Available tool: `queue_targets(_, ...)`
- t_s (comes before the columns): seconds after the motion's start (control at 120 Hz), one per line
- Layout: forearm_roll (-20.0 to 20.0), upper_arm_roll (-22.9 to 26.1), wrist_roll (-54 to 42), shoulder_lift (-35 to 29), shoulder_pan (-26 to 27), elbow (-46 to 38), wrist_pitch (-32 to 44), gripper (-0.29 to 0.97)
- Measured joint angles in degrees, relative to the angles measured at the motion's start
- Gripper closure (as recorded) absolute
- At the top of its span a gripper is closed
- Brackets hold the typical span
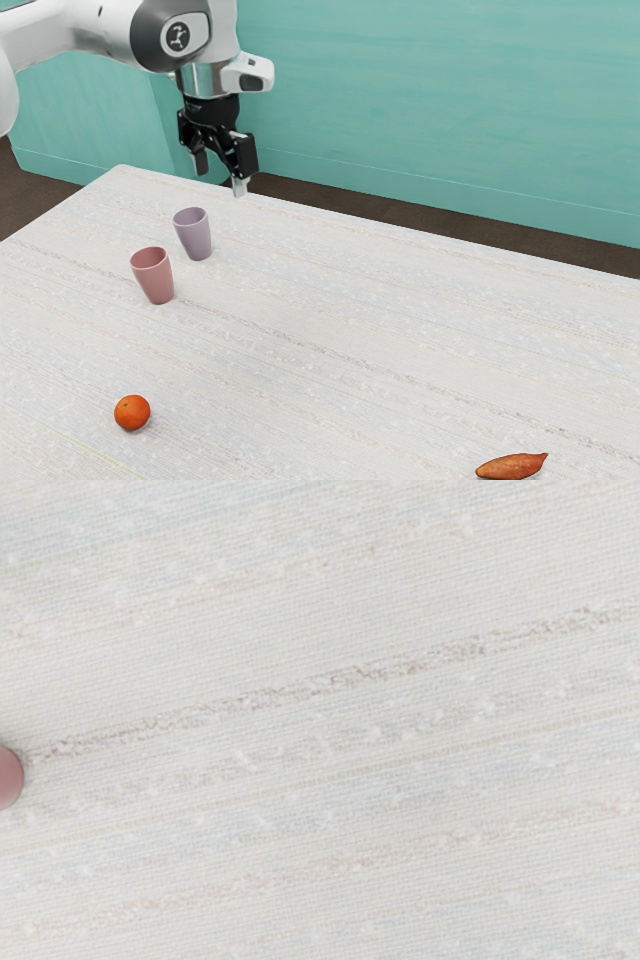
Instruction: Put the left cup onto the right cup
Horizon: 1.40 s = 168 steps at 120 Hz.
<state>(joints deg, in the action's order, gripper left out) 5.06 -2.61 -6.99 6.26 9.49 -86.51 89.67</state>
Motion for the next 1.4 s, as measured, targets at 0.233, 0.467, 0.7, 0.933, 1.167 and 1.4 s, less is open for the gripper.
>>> queue_targets(0.233, -0.1, -0.2, 0.1, 0.3, -0.4, 0.0, 0.4, 0.00)
queue_targets(0.467, -0.8, -4.2, 0.1, 3.6, -0.2, 0.8, 2.2, 0.00)
queue_targets(0.7, -0.7, -7.5, -0.3, 11.1, -1.5, 5.0, 3.9, 0.01)
queue_targets(0.933, -0.9, -8.2, -2.9, 18.0, -5.4, 9.0, 9.3, 0.04)
queue_targets(1.167, -1.1, -7.7, -6.2, 23.0, -8.8, 12.0, 13.2, 0.07)
queue_targets(1.4, -2.1, -7.2, -9.4, 26.1, -11.6, 12.6, 16.3, 0.09)
